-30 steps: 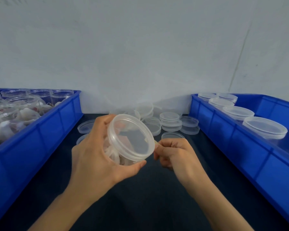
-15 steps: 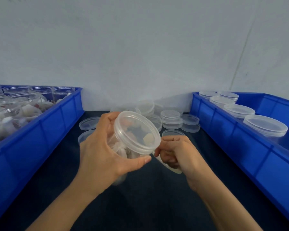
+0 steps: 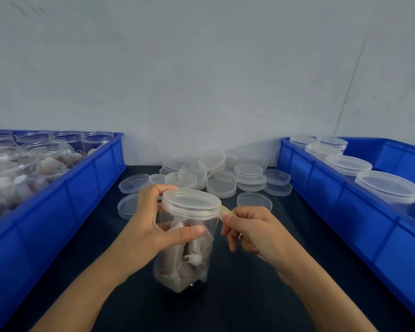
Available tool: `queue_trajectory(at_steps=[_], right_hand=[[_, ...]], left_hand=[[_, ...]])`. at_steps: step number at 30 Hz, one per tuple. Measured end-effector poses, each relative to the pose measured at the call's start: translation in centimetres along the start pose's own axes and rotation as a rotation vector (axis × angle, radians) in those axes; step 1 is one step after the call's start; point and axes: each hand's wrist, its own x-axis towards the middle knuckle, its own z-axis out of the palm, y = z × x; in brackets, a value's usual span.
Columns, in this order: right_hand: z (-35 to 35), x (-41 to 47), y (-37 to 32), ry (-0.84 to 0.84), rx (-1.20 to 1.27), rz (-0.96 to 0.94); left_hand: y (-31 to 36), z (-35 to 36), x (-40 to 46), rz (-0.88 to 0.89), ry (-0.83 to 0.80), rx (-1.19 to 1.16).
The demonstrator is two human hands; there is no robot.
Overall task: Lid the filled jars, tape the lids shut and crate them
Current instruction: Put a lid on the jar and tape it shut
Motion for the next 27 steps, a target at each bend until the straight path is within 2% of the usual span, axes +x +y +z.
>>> queue_trajectory(at_steps=[3,6,11,13,16,20,23,27], right_hand=[[0.1,0.1,0.2,0.006,-0.03,0.006],[0.4,0.2,0.4,0.017,-0.089,0.005],[0.1,0.3,0.8,0.027,-0.158,0.013],[-0.2,0.1,0.8,0.02,-0.169,0.005],[-0.6,0.1,0.8,0.0,-0.14,0.011],[-0.8,0.6,1.4,0.145,-0.142,0.038],[-0.4,0.9,1.9,0.275,-0.249,0.029],[-0.1,1.3,2.2,0.346,-0.285,0.052]], left_hand=[[0.1,-0.1,-0.2,-0.042,0.004,-0.041],[1.1,0.8,-0.4,-0.017,0.011,0.14],[1.4,3.6,1.0,-0.053,0.256,0.277],[1.2,3.8,2.0,-0.032,0.293,0.28],[1.1,3.7,3.0,-0.033,0.266,0.298],[1.1,4.3,3.3,0.007,0.248,0.4],[1.2,4.7,3.3,0.033,0.262,0.451],[1.2,5.0,2.9,0.06,0.311,0.518]])
